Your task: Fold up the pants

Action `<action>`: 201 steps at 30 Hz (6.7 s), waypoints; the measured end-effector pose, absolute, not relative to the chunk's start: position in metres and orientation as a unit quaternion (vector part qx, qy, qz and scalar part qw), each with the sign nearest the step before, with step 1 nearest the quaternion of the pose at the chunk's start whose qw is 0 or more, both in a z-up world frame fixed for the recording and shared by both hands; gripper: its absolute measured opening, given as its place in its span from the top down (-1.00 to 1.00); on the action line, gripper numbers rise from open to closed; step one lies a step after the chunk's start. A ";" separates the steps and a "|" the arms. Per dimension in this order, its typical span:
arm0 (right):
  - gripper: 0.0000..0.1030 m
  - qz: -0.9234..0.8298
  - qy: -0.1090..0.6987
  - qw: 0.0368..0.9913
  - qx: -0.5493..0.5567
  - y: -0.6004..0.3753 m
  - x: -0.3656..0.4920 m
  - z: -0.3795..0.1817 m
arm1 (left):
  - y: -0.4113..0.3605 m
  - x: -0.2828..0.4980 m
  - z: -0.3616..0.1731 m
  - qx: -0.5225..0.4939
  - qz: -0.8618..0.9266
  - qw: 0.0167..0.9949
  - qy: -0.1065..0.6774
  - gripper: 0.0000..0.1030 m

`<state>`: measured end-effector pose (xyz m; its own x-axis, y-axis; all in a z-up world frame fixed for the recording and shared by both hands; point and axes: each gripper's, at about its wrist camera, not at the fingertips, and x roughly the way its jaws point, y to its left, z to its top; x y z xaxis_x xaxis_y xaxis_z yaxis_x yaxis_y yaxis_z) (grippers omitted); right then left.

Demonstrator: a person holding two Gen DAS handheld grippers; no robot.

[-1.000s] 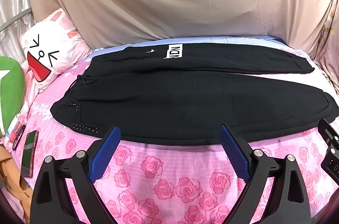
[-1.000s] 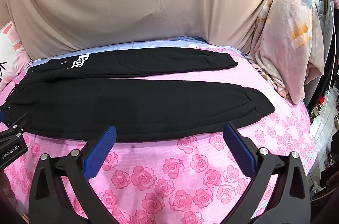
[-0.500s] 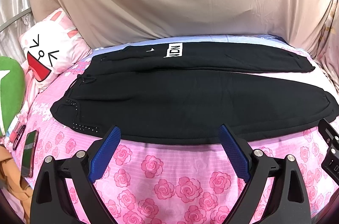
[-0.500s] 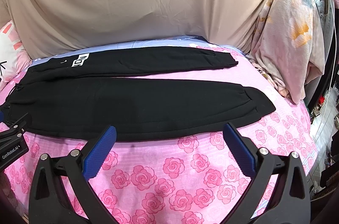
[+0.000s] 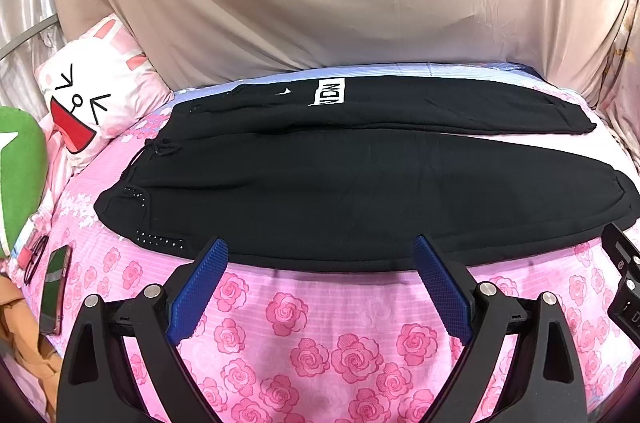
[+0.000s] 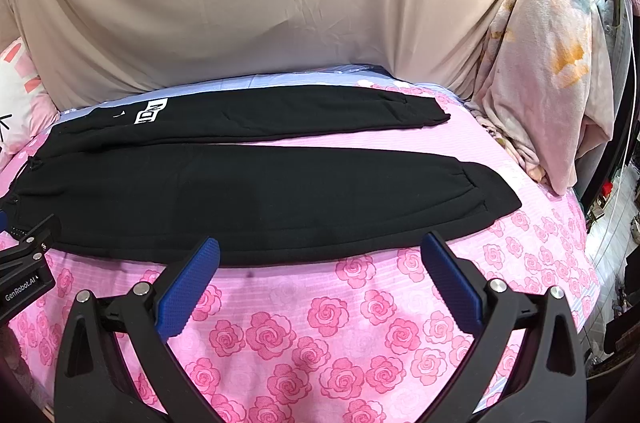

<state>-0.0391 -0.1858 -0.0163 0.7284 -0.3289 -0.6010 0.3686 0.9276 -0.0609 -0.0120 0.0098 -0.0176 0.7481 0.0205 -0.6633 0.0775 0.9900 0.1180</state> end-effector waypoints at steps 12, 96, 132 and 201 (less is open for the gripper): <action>-0.91 -0.188 0.321 0.928 0.033 -0.187 -0.036 -0.019 | 0.012 -0.012 -0.020 0.071 -0.017 0.931 0.357 -0.77; 0.81 -0.134 0.331 0.929 0.101 -0.447 0.003 -0.040 | 0.339 0.102 -0.035 -0.209 0.015 0.873 0.441 0.42; -0.39 -0.035 0.317 0.876 0.363 -0.406 0.075 -0.050 | 0.363 0.155 -0.027 -0.377 0.019 0.807 0.454 0.92; 0.82 0.142 0.415 0.896 -0.071 0.026 0.351 -0.078 | 0.164 0.109 -0.068 -0.034 -0.016 0.917 0.397 -0.41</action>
<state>0.3514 0.0257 -0.0778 0.6153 0.1967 -0.7633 -0.3139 0.9494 -0.0084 0.1091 0.1644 -0.0682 0.6837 -0.0558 -0.7277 0.0017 0.9972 -0.0748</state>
